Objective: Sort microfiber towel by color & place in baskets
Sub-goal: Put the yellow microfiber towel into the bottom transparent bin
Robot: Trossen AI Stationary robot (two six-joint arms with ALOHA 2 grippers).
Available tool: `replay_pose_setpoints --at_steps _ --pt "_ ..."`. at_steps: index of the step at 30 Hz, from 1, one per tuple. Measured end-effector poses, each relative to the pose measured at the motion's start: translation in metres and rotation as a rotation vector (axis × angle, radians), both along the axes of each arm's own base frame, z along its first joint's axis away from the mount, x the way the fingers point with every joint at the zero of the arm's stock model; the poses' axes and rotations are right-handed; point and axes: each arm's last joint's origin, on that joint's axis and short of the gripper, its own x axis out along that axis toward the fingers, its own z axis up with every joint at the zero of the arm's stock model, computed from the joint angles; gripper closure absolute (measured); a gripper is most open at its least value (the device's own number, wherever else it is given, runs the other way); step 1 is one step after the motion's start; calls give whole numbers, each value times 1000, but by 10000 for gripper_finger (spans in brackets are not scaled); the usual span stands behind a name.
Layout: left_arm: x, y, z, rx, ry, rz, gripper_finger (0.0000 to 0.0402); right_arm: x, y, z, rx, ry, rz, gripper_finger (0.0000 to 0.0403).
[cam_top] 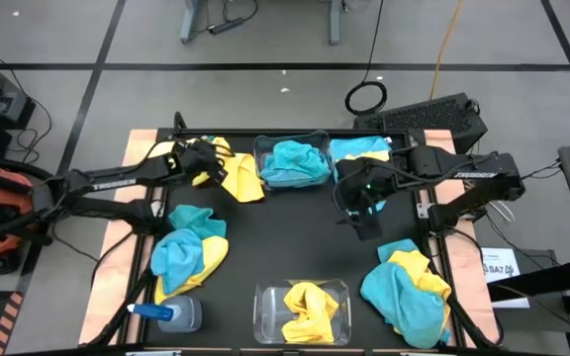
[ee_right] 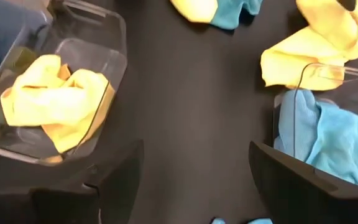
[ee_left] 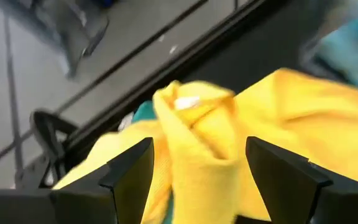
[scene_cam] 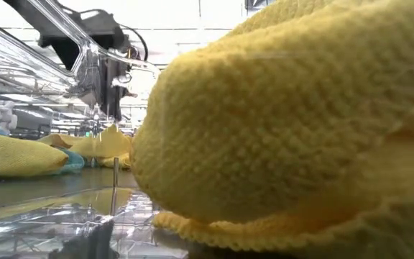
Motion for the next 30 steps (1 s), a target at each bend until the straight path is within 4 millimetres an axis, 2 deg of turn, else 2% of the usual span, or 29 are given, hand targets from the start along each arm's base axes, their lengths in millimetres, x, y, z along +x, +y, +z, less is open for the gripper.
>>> replay_pose_setpoints --at_steps 4,13,15,17,22,26,30 --pt "-2 15 -14 -52 62 66 142 -2 9 -1 -2 12 17 122" --pt "0 33 -40 -246 75 31 152 -2 13 -1 -35 5 5 122" --pt "1 33 -43 -266 85 7 176 -2 13 -1 -35 4 0 122" --pt "2 33 -44 -277 95 -22 219 -2 13 -1 -35 5 0 122" --pt "3 31 -44 -310 104 -122 373 -2 13 -1 -34 5 0 122" --pt "8 32 -36 -307 97 -139 390 -2 13 -1 -32 5 -3 122" --pt "16 29 -13 -261 65 -189 396 -2 13 -1 -30 5 -6 122"
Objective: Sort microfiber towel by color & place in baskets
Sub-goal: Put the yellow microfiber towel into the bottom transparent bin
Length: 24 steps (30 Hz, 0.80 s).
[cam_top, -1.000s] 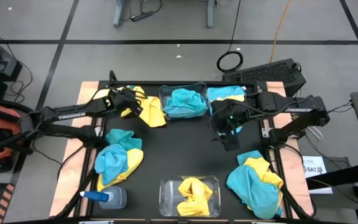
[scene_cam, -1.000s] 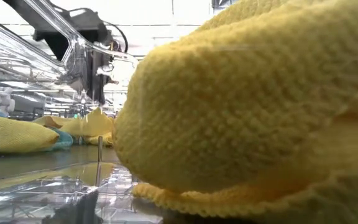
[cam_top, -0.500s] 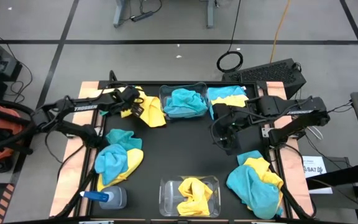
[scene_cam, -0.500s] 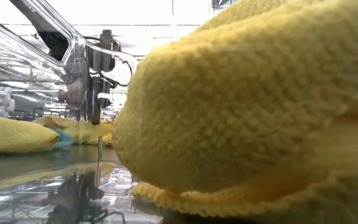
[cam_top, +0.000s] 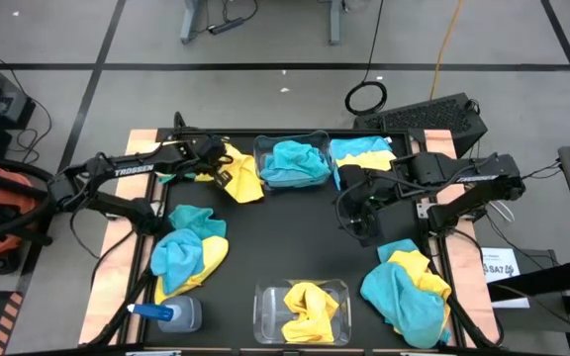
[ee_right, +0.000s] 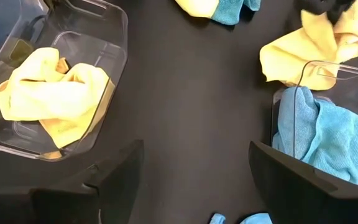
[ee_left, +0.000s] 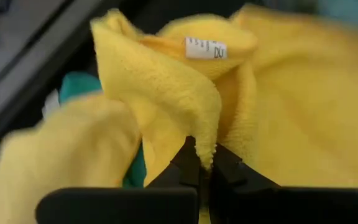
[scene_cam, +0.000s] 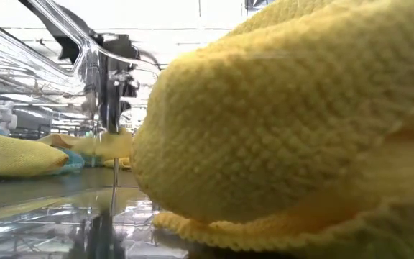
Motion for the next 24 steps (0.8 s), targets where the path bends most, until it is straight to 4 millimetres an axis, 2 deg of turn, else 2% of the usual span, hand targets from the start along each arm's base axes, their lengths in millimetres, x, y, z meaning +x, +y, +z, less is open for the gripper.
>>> replay_pose_setpoints --at_steps 6,14,19,24 --pt "10 -17 59 105 -158 -92 398 -1 0 -1 -2 9 0 122" --pt "11 -67 134 230 -389 -326 400 -4 -1 -3 -24 45 -12 122" --pt "9 -100 169 270 -534 -481 400 -4 -2 -3 -35 50 -17 122" --pt "14 -134 192 295 -669 -698 401 -6 -4 -4 -86 63 -52 122"
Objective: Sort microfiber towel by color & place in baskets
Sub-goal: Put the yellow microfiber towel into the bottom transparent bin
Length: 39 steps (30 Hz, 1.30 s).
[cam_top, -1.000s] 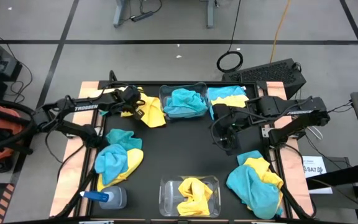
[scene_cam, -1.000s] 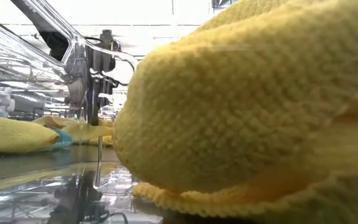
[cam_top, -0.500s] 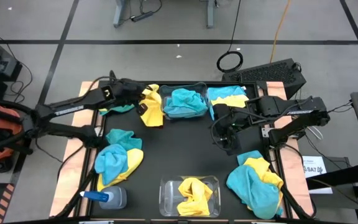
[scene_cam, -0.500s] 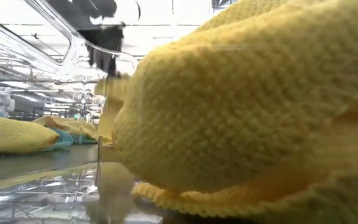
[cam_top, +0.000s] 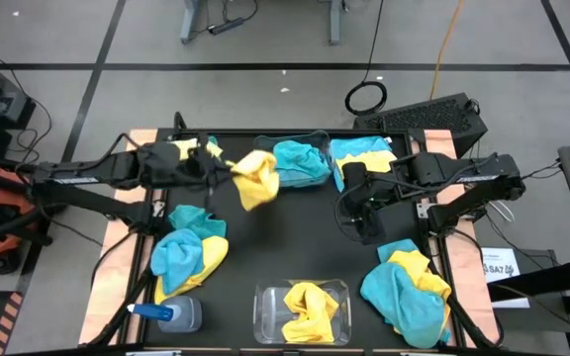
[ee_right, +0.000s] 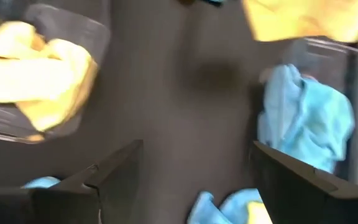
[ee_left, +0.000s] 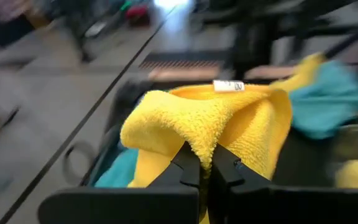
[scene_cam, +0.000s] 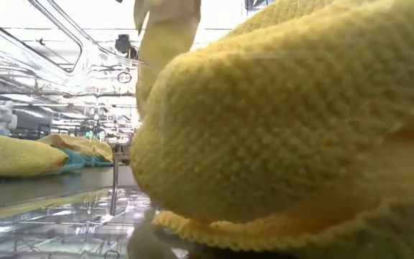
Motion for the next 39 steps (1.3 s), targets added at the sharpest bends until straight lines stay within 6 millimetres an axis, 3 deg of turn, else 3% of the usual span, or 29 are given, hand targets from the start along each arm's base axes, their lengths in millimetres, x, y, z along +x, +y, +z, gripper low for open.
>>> replay_pose_setpoints --at_steps 18,29,39 --pt "30 -97 14 167 -323 -709 401 -9 -6 -5 -99 83 -161 122" --pt "47 -119 11 172 -447 -816 401 -9 -6 -5 -97 82 -160 122" --pt "86 -137 -27 143 -340 -855 401 -9 -6 -5 -89 83 -170 122"
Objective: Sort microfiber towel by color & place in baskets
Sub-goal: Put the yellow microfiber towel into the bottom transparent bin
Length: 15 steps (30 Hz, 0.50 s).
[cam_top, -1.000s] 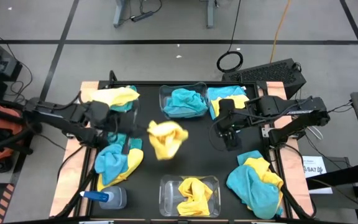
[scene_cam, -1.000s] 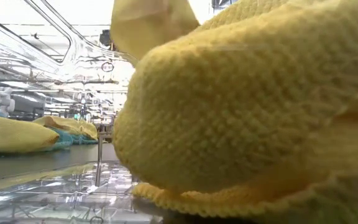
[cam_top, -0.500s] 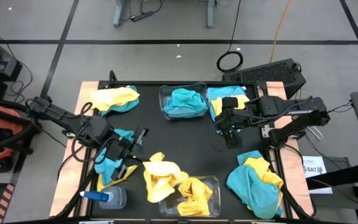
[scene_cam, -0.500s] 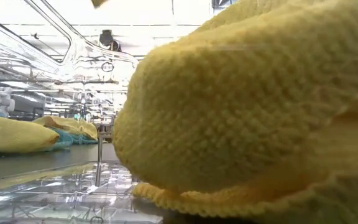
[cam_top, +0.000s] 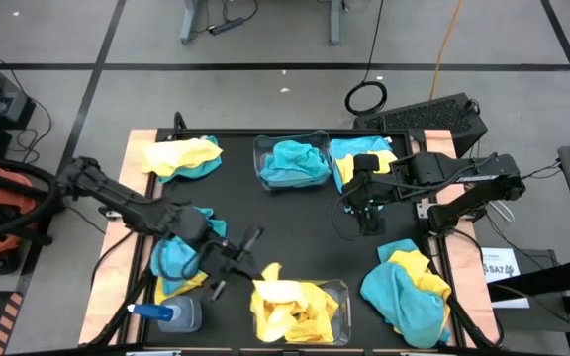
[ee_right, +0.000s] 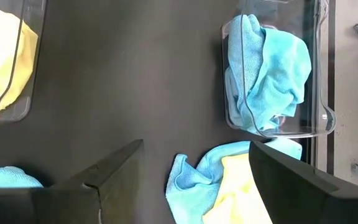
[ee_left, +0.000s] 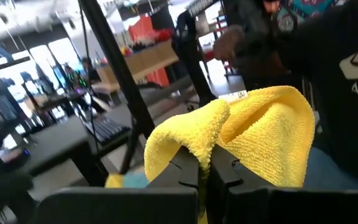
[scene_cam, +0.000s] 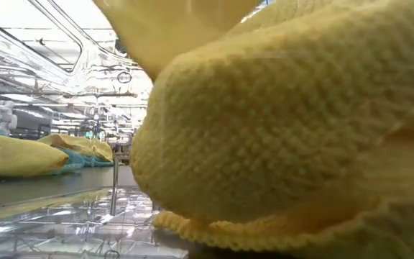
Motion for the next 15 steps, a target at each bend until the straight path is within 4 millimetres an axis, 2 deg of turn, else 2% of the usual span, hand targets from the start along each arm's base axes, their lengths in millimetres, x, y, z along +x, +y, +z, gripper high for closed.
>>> replay_pose_setpoints --at_steps 15 --pt "34 -16 -53 -24 227 -16 395 -1 0 -1 3 13 -11 122"
